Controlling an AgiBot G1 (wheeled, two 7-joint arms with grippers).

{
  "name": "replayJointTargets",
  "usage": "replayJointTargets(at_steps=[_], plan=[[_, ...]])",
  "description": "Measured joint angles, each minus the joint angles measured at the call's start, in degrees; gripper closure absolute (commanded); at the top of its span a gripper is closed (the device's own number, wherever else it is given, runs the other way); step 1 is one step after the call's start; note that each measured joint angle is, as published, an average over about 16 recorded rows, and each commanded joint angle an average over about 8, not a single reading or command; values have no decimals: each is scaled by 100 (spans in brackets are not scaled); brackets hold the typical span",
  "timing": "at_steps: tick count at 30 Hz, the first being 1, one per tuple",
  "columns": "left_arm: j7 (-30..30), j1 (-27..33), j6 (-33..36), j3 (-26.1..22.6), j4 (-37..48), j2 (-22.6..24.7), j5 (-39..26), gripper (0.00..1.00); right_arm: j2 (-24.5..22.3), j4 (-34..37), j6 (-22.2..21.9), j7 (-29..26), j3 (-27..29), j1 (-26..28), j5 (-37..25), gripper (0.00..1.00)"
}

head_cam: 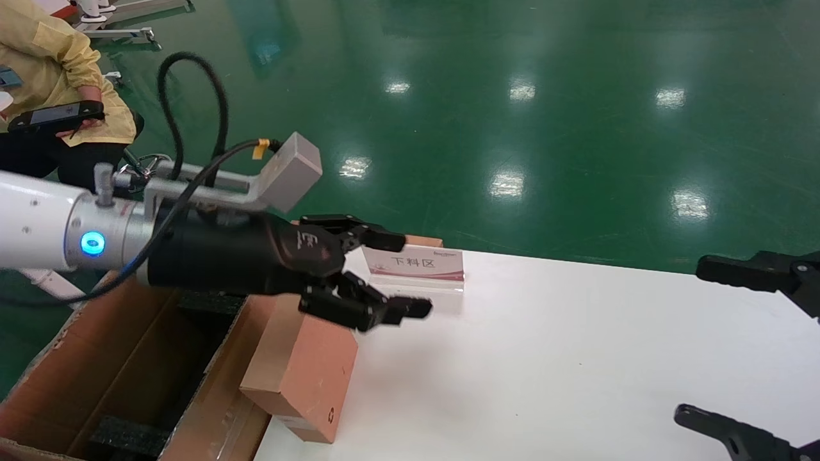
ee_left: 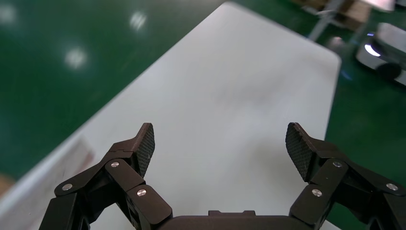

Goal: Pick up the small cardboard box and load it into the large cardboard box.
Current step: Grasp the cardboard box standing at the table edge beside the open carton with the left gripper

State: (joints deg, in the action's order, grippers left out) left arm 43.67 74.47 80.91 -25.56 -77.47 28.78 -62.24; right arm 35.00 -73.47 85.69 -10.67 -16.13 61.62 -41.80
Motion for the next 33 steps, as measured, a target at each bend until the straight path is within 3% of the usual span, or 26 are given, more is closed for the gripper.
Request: replayJointTargets(at_steps=[9,18,25,33], plan=[[2020,1029,419,-609,-14,61,-1146,0,-2,0,-2,2,-4,1,3,0],[3435,2077,850,-1488,-32,356,-2148,0,-3,0,-3,4,-8,2,5,0],[4264,3065,997,-2638,-42,657,-2600,0,-4,0,-4,5,-11,2,7,0],[5197,4233,1040,-4364,-40,963,-2594,0,-6,0,-6,7,-14,3,10,0]])
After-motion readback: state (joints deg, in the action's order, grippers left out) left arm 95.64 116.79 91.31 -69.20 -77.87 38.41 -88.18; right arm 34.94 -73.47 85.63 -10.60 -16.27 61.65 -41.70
